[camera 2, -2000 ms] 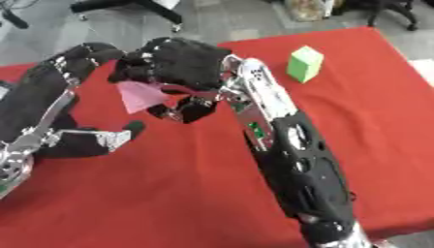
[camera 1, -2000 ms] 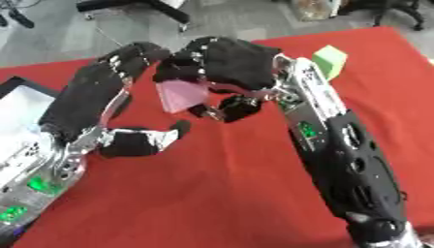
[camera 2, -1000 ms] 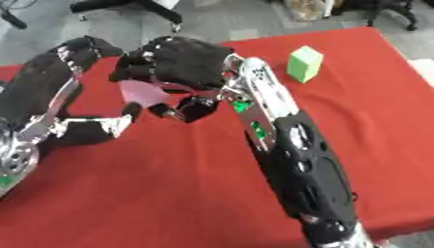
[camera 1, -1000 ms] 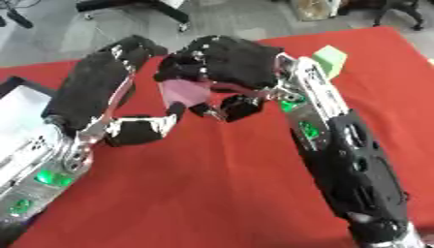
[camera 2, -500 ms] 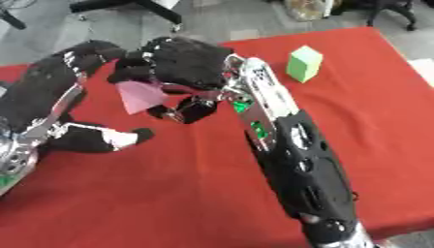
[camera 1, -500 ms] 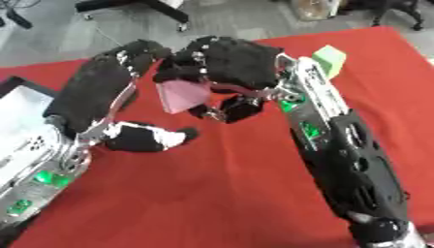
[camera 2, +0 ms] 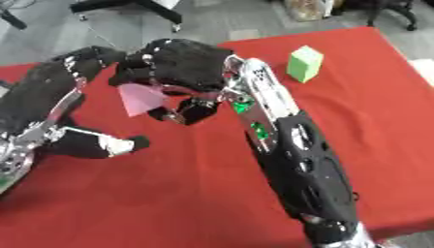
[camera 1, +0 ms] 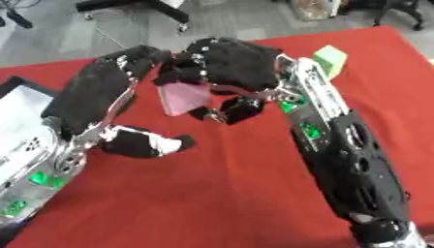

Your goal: Pick up the objects with one hand, pass them to the other hand, and then place them into the box on the other side of the table.

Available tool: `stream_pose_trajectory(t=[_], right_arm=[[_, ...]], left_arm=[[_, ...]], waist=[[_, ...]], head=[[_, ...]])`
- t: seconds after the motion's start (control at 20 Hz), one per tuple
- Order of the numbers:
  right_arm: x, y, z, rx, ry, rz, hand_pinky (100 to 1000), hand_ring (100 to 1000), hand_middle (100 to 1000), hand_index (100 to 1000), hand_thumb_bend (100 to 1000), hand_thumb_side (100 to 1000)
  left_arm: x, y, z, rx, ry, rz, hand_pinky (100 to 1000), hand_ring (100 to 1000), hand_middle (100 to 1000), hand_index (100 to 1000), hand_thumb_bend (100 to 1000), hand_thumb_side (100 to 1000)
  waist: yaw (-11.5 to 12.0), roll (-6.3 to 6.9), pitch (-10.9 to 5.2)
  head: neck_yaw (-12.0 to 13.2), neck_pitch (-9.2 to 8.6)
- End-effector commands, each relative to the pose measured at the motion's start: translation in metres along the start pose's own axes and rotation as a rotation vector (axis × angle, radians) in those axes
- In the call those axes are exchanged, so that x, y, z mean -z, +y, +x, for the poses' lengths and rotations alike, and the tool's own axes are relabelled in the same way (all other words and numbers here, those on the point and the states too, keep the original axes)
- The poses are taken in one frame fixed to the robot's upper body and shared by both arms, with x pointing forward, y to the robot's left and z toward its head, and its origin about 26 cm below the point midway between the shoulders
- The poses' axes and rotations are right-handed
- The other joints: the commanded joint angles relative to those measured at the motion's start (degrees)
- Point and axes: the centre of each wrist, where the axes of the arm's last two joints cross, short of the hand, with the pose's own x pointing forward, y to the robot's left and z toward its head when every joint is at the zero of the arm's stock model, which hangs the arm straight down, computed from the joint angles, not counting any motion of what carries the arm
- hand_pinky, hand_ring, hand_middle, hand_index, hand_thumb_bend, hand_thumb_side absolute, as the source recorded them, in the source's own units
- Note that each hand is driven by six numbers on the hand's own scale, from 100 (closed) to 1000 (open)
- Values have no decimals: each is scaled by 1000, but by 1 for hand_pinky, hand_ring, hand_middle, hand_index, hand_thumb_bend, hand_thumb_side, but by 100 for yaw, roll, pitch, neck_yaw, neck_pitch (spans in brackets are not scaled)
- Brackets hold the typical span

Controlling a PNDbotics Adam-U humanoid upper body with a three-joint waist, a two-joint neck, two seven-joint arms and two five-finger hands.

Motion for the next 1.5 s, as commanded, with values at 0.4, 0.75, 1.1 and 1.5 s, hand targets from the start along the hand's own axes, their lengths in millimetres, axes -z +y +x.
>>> stream_pose_trajectory(t=[0.4, 0.75, 1.1, 1.5], right_arm=[[2, -18, -3, -52, -23, -20, 722, 687, 253, 714, 100, 100], [2, -18, -3, -53, -24, -21, 721, 686, 253, 713, 100, 100], [2, -18, -3, -52, -24, -20, 719, 685, 253, 712, 100, 100], [2, -18, -3, -53, -26, -21, 712, 682, 252, 711, 100, 100]], left_arm=[[1, 3, 4, -307, 119, -139, 663, 809, 817, 886, 554, 723], [2, 6, 2, -568, 176, -236, 623, 813, 825, 888, 576, 783], [1, 7, -2, -737, 204, -306, 606, 810, 823, 886, 581, 796], [3, 8, 0, -747, 317, -250, 602, 814, 832, 886, 581, 789]], waist=[[-18, 11, -7], [-21, 13, -3], [-20, 13, -2], [-24, 5, 2]], head=[[11, -12], [-8, -12], [-22, -12], [-12, -12]])
